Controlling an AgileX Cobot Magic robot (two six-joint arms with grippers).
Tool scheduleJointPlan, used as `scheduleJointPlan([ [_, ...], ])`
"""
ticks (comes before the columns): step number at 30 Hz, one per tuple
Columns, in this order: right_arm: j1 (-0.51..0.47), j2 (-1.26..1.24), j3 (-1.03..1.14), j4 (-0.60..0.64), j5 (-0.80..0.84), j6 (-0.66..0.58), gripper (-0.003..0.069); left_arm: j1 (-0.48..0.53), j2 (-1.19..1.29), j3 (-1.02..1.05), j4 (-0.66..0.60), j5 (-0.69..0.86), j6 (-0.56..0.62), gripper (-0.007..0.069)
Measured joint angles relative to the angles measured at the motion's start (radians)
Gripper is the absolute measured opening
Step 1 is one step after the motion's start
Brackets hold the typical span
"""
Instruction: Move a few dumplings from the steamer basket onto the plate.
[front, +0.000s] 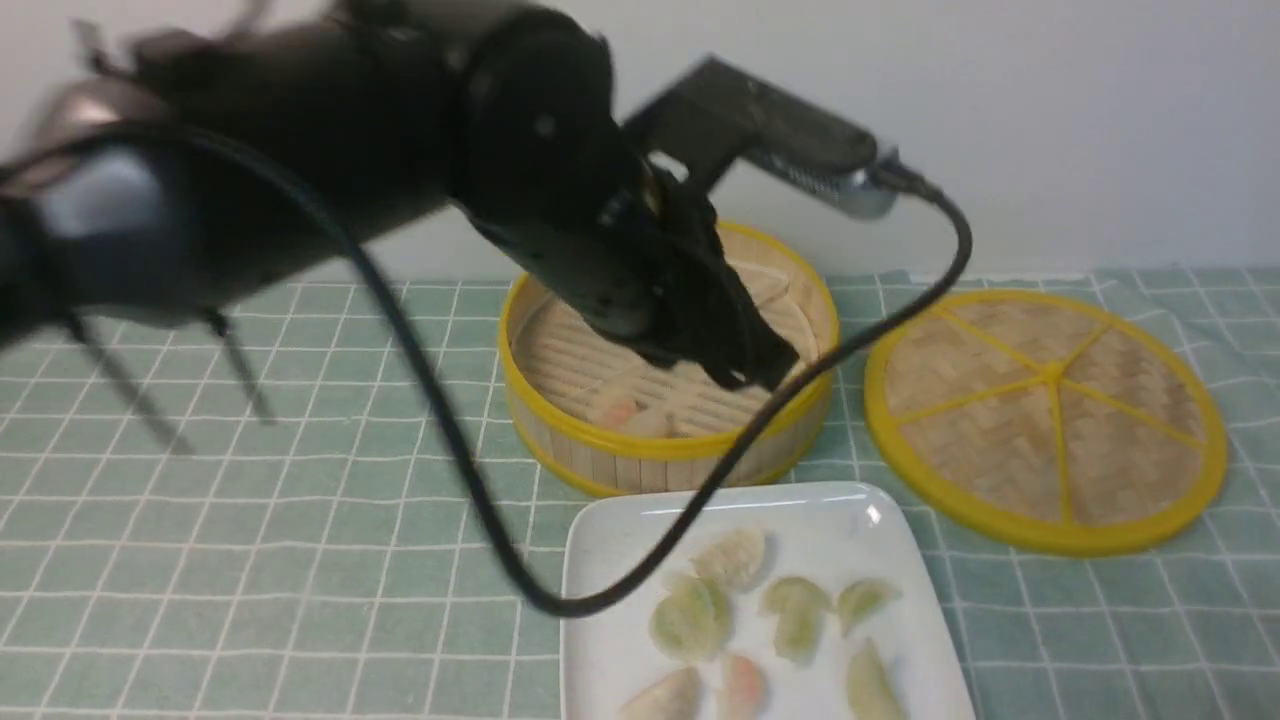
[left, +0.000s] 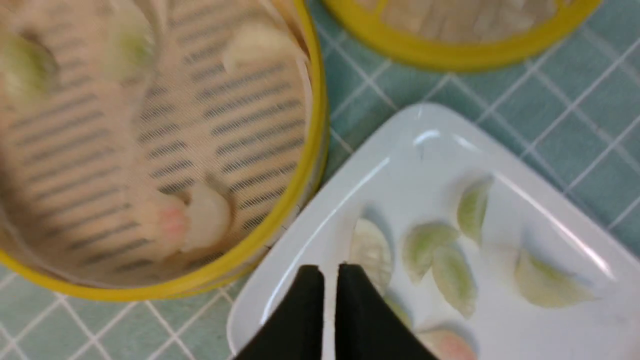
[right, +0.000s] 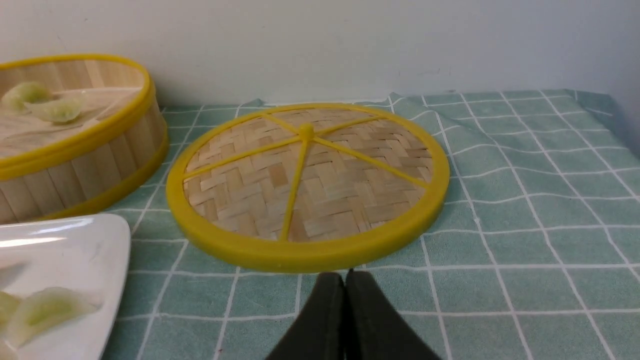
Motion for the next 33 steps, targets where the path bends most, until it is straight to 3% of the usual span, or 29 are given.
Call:
scheduleJointPlan([
  [8,0.0,0.0,0.0,0.0,0.0,0.0,-0.0015,0.0,-0.339,0.304,0.0,-0.165,-0.076,-0.0006],
  [16,0.0,0.0,0.0,0.0,0.0,0.0,-0.0015,0.0,-0.638,0.728,0.0,-0.474,-0.141,-0.0006],
  [26,0.0,0.0,0.0,0.0,0.0,0.0,-0.0015,0.0,-0.796,0.832,-0.018,-0.515,-0.147,-0.0006],
  [33,0.0,0.0,0.0,0.0,0.0,0.0,-0.0015,0.0,-0.895,0.832,0.043,-0.516,-0.141,-0.0006],
])
